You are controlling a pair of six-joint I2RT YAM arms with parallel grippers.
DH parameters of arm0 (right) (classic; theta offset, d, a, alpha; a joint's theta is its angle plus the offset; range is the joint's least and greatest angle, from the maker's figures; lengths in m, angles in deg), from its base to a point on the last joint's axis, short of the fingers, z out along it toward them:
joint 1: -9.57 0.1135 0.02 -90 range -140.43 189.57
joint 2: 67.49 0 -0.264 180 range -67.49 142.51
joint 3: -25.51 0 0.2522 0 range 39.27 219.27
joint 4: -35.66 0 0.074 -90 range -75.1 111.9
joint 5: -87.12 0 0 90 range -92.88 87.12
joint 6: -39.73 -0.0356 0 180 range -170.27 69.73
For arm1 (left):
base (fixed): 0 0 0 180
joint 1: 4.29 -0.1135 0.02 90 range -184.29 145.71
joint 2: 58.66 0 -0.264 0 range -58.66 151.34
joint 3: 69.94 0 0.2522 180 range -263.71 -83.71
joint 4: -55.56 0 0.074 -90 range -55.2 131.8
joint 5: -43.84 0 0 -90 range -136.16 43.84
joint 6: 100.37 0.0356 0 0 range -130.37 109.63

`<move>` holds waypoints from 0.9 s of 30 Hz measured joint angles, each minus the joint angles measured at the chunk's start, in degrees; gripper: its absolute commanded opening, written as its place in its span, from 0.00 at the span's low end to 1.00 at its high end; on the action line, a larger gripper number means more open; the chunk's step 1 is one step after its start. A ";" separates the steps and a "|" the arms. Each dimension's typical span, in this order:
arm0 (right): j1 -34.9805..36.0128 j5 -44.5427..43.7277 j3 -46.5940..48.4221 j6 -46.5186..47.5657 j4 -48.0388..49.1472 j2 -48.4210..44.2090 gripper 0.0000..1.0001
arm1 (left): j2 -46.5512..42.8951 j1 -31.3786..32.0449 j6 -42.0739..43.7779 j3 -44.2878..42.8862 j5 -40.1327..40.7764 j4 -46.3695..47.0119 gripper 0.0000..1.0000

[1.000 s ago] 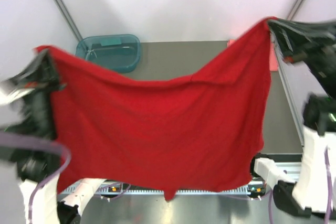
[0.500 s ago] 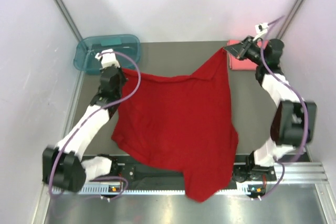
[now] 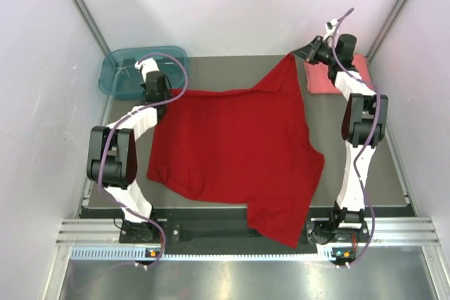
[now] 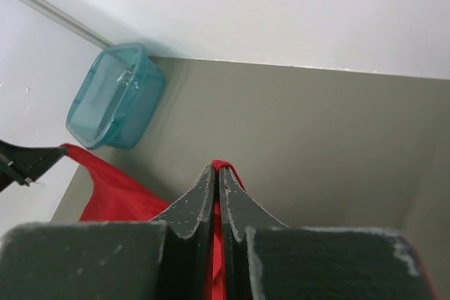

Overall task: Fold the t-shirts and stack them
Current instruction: Flatten the tshirt out

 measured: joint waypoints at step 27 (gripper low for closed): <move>2.51 -7.54 -12.90 7.63 -12.96 -57.59 0.00 | -45.48 -2.86 2.56 -11.13 -6.38 -9.66 0.00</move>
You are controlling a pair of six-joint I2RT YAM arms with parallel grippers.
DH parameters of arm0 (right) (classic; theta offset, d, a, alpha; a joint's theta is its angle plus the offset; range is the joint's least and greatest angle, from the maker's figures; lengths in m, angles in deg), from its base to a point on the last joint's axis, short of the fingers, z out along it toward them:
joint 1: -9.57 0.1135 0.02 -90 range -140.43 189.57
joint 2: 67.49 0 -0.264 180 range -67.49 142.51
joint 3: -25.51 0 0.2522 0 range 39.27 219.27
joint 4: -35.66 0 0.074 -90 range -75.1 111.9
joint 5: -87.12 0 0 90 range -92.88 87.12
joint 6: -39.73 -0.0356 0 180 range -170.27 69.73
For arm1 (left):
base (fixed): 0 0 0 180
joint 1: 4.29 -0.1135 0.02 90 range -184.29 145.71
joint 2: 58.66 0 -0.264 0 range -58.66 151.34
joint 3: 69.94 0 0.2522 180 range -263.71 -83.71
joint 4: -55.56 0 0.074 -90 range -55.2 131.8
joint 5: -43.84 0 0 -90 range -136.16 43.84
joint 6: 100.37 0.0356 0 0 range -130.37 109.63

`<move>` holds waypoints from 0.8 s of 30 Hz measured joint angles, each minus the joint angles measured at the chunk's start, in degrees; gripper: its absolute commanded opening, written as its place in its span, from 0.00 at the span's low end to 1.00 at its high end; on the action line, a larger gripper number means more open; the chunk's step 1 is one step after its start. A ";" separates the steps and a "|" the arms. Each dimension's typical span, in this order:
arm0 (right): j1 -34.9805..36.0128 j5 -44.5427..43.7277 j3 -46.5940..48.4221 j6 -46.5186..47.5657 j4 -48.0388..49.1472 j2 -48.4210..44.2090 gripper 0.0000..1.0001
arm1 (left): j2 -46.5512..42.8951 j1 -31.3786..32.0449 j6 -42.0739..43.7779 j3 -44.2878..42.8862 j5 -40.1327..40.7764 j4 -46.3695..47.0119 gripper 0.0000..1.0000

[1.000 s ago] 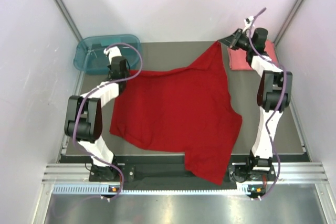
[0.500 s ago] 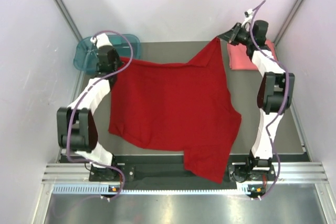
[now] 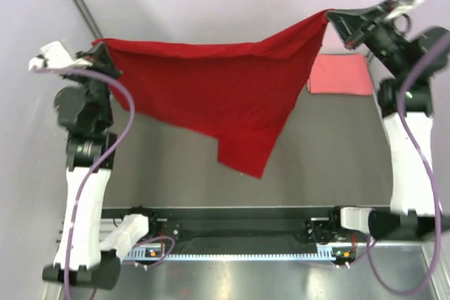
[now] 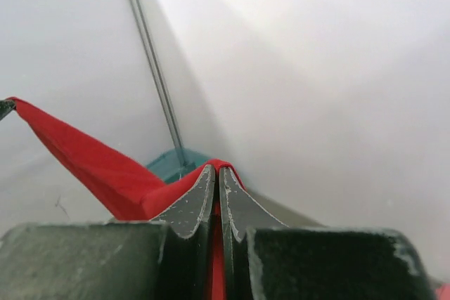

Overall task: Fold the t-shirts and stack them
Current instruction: Flatten the tshirt out

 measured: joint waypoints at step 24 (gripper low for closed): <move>0.00 -5.42 19.85 3.04 -17.55 -30.32 0.00 | -20.46 5.40 8.44 -23.69 3.26 -10.32 0.00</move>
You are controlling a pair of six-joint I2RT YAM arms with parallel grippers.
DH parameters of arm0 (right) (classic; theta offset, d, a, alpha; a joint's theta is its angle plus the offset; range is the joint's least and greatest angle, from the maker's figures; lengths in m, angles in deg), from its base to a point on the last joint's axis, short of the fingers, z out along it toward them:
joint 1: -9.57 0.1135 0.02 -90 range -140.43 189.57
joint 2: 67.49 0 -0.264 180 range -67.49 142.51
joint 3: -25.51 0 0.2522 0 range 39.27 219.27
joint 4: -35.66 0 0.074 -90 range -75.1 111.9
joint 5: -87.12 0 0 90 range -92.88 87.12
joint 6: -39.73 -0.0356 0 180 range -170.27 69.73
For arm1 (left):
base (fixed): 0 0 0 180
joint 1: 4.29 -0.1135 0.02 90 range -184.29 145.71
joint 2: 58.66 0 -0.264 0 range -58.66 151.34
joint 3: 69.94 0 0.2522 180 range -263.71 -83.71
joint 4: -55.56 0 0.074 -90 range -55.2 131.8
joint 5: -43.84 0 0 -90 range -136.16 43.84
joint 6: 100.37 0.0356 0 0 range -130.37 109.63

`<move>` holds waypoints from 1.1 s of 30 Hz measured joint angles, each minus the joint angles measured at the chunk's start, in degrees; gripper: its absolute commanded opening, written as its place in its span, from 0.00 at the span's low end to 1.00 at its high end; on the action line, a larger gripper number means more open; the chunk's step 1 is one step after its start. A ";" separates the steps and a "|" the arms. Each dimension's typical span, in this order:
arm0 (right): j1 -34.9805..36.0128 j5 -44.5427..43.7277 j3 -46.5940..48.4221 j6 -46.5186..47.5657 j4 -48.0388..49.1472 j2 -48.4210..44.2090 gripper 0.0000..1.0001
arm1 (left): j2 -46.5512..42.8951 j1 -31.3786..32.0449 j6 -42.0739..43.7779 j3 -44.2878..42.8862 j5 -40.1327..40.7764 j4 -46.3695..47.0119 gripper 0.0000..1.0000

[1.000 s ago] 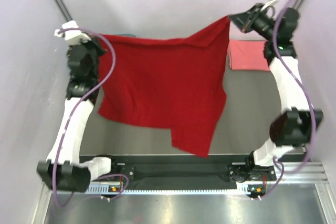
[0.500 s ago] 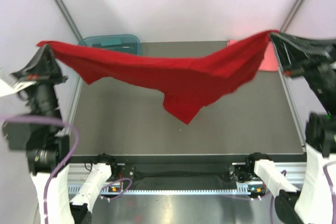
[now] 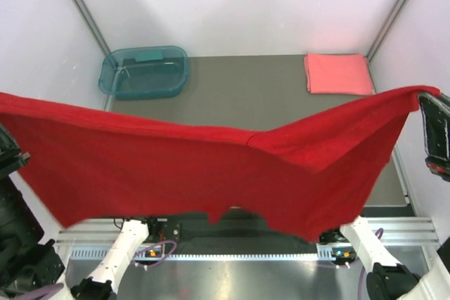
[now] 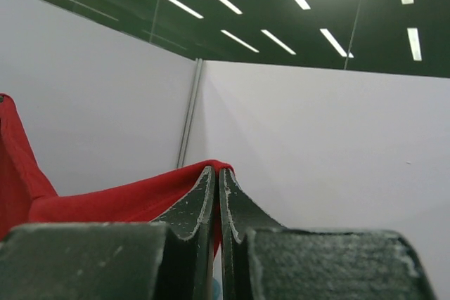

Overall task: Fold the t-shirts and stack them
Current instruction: Flatten the tshirt out

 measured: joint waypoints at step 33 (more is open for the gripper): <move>-0.61 -1.90 -43.80 4.74 27.65 57.44 0.00 | 55.43 0.37 -14.67 49.20 0.57 22.08 0.00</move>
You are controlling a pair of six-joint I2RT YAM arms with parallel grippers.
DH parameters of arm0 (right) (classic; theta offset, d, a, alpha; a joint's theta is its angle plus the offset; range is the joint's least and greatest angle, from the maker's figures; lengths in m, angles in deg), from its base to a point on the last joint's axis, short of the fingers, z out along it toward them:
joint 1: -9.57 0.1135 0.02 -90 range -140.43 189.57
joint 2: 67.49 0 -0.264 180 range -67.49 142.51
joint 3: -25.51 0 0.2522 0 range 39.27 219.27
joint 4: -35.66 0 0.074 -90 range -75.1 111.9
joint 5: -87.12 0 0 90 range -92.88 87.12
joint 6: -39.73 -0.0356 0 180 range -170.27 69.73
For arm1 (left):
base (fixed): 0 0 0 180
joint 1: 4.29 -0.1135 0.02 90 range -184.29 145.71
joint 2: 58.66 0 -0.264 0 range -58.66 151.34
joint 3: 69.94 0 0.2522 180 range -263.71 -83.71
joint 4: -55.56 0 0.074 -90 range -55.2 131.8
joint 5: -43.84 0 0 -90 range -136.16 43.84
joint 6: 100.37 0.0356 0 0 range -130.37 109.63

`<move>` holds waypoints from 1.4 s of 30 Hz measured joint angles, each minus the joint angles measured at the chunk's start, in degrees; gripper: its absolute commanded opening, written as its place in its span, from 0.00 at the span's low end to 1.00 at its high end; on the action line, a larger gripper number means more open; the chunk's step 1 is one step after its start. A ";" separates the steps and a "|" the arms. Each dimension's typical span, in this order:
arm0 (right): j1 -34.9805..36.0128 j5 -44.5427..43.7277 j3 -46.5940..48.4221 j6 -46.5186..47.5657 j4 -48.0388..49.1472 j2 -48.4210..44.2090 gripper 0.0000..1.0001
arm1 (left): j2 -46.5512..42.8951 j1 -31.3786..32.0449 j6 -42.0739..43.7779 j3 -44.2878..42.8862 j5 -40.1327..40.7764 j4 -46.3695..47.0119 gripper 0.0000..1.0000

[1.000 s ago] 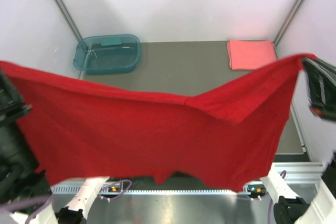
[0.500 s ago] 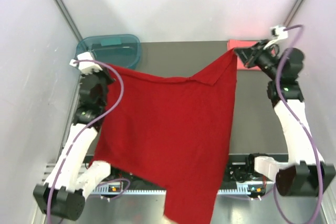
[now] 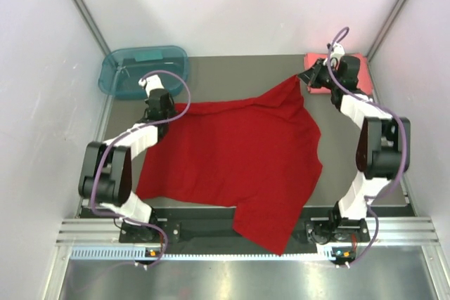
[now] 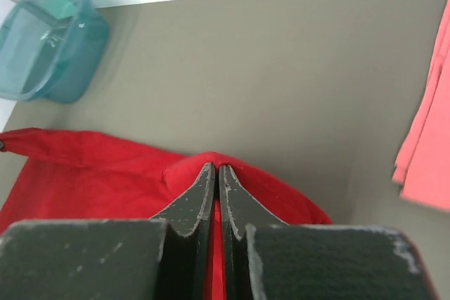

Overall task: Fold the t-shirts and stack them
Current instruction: Fold the tshirt

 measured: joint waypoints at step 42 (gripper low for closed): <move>-0.70 -1.81 1.64 -12.85 -36.61 -5.79 0.00 | 22.16 -13.07 4.74 -30.49 -22.93 -28.52 0.00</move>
